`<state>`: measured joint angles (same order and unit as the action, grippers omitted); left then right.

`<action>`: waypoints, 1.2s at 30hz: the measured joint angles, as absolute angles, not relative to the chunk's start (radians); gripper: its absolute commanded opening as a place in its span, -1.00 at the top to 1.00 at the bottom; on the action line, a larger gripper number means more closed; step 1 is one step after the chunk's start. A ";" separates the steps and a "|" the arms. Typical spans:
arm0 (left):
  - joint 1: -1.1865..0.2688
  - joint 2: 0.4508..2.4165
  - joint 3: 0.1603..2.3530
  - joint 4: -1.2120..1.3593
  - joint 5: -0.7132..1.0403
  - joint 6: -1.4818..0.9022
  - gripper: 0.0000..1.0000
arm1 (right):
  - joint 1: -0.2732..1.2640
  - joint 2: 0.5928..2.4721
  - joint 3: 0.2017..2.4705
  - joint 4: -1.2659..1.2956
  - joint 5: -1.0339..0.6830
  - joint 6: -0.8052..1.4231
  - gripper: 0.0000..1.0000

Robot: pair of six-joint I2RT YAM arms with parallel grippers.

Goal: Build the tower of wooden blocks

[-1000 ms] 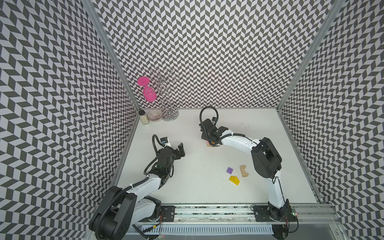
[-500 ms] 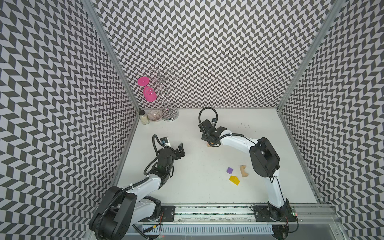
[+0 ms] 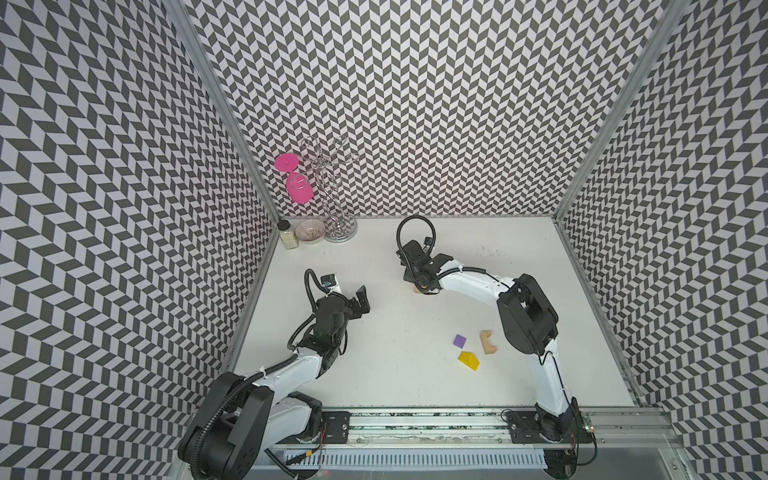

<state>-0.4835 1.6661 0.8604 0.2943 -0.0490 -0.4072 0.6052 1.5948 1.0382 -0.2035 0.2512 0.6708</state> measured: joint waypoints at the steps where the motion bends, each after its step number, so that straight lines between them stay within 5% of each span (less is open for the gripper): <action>1: -0.483 1.623 0.826 0.302 -0.062 -0.409 -1.00 | 0.605 1.567 1.002 -0.192 0.235 0.657 -0.26; 13: -0.344 1.235 0.411 0.358 -0.273 -0.418 -1.00 | 0.637 1.543 0.767 -0.141 0.091 0.545 -0.25; 31: -0.311 1.257 0.376 0.404 -0.284 -0.439 -1.00 | 0.725 1.633 0.811 -0.212 0.215 0.542 -0.11; 36: -0.311 1.256 0.376 0.408 -0.284 -0.439 -1.00 | 0.737 1.648 0.816 -0.224 0.233 0.546 0.18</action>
